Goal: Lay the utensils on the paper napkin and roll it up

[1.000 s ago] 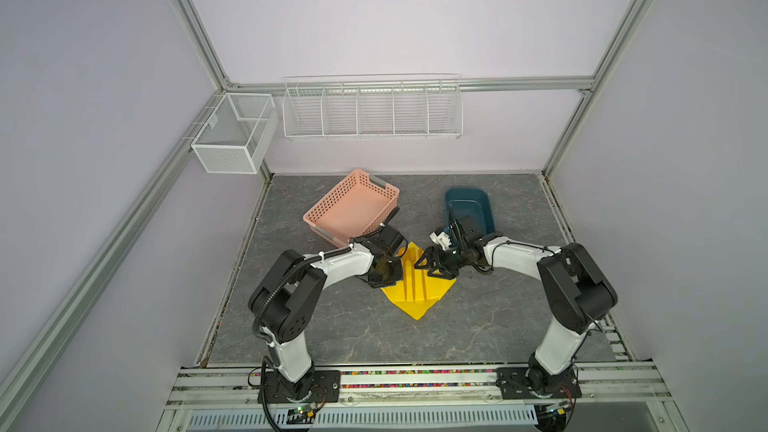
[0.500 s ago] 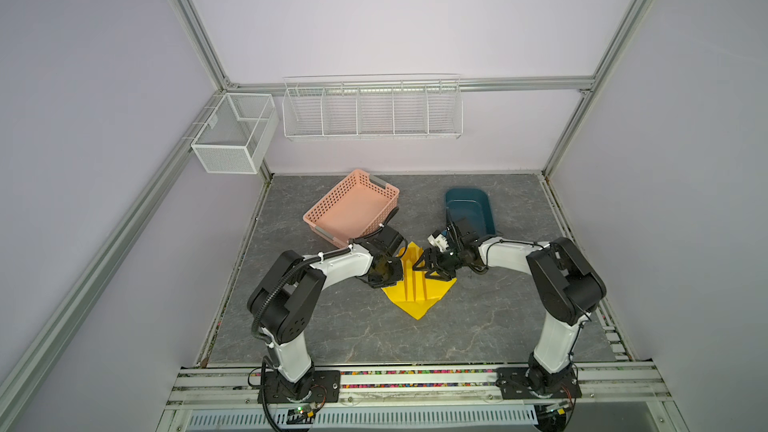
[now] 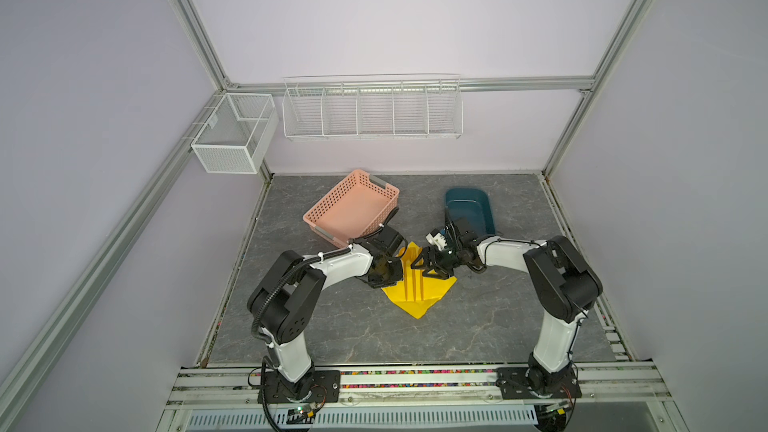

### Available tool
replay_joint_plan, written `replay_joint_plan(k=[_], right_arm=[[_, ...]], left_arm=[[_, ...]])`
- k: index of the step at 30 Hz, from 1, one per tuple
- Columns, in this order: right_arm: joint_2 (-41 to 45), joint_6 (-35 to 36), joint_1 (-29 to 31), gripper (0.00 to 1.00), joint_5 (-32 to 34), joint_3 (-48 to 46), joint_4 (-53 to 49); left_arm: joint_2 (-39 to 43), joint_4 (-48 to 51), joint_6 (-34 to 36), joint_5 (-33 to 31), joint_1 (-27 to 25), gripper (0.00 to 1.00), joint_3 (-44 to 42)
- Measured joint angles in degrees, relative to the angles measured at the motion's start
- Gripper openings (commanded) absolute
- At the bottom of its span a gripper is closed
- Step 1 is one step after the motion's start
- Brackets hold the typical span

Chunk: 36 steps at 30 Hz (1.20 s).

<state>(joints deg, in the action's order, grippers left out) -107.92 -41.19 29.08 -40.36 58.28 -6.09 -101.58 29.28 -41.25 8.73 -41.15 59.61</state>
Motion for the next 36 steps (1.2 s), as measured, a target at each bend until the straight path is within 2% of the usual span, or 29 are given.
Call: replay_joint_plan(k=[36], right_arm=[[-2.4, 1.53, -0.17, 0.65, 2.08, 4.2, -1.51]], left_arm=[[0.5, -0.46, -0.02, -0.09, 0.0, 0.0, -0.63]])
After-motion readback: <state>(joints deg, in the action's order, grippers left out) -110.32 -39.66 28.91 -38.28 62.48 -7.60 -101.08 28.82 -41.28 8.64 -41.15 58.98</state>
